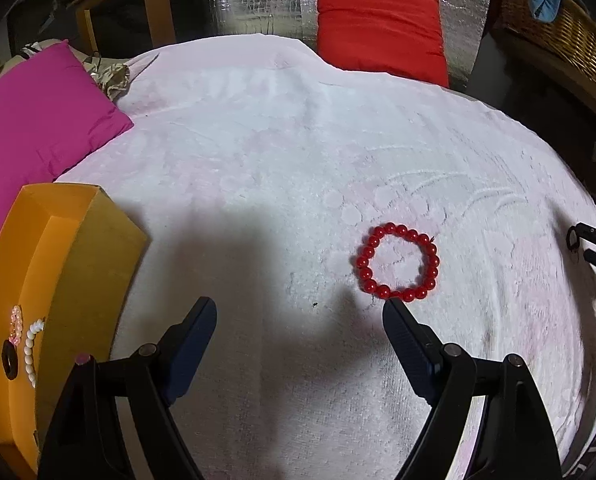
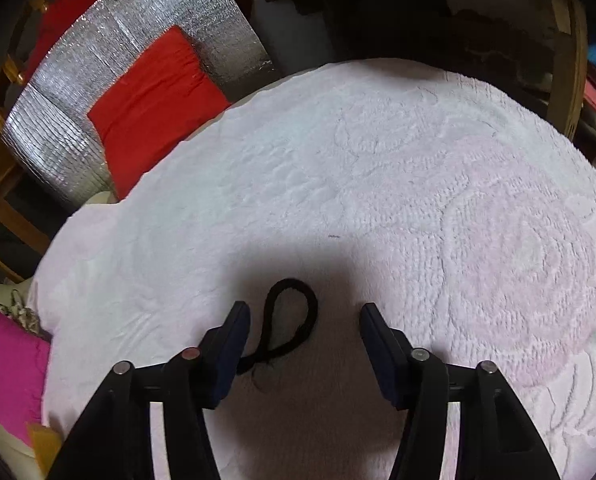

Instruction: Organize jewelry

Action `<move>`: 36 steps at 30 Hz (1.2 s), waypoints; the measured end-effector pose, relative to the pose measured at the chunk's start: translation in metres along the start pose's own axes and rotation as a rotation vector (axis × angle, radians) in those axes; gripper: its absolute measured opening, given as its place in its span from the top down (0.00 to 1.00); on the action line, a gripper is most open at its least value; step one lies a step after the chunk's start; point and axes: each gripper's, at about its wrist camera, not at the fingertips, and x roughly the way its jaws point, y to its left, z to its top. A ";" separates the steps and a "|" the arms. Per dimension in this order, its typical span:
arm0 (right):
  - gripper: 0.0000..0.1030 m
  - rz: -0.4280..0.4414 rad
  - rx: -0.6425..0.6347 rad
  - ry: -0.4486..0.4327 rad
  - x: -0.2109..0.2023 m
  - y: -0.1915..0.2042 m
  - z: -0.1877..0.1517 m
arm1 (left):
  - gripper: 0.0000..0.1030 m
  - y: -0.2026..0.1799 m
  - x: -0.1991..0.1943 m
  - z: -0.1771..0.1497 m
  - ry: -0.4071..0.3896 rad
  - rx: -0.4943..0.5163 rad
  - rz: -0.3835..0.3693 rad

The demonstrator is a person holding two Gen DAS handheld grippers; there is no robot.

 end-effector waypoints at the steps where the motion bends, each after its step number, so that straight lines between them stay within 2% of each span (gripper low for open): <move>1: 0.50 -0.016 -0.014 -0.010 0.001 0.002 -0.001 | 0.17 -0.001 0.001 0.000 0.002 0.003 -0.003; 3: 0.54 -0.033 -0.029 -0.020 0.002 0.004 -0.001 | 0.17 -0.003 0.003 0.000 0.009 0.015 -0.014; 4: 0.63 -0.047 -0.041 -0.027 0.002 0.006 -0.002 | 0.17 -0.004 0.004 0.001 0.012 0.023 -0.021; 7: 0.81 -0.106 -0.096 -0.044 0.005 0.010 -0.004 | 0.17 -0.009 0.007 0.002 0.018 0.045 -0.049; 11: 0.91 -0.113 -0.131 -0.056 0.003 0.016 -0.008 | 0.17 -0.017 0.013 0.005 0.023 0.059 -0.117; 15: 0.91 -0.020 -0.125 -0.032 -0.004 0.022 -0.011 | 0.17 -0.022 0.020 0.009 0.025 0.055 -0.197; 21: 0.91 0.207 -0.129 0.057 -0.019 0.031 -0.017 | 0.18 -0.025 0.033 0.013 0.028 0.032 -0.259; 23: 0.91 0.264 -0.129 0.085 -0.024 0.034 -0.021 | 0.25 -0.025 0.036 0.014 0.031 0.025 -0.273; 24: 0.91 0.293 -0.125 0.103 -0.027 0.034 -0.023 | 0.33 -0.025 0.038 0.014 0.037 0.021 -0.280; 26: 0.91 0.338 -0.121 0.133 -0.028 0.035 -0.027 | 0.41 -0.025 0.038 0.014 0.026 0.022 -0.275; 27: 0.91 0.346 -0.124 0.145 -0.029 0.037 -0.029 | 0.51 -0.026 0.037 0.014 0.020 0.027 -0.279; 29: 0.91 0.321 -0.145 0.150 -0.031 0.040 -0.033 | 0.60 -0.027 0.036 0.014 0.017 0.036 -0.281; 31: 0.90 0.315 -0.159 0.161 -0.032 0.041 -0.034 | 0.76 -0.027 0.035 0.013 0.015 0.044 -0.288; 36: 0.87 0.239 -0.145 0.195 -0.029 0.035 -0.028 | 0.80 -0.026 0.031 0.013 0.021 0.046 -0.313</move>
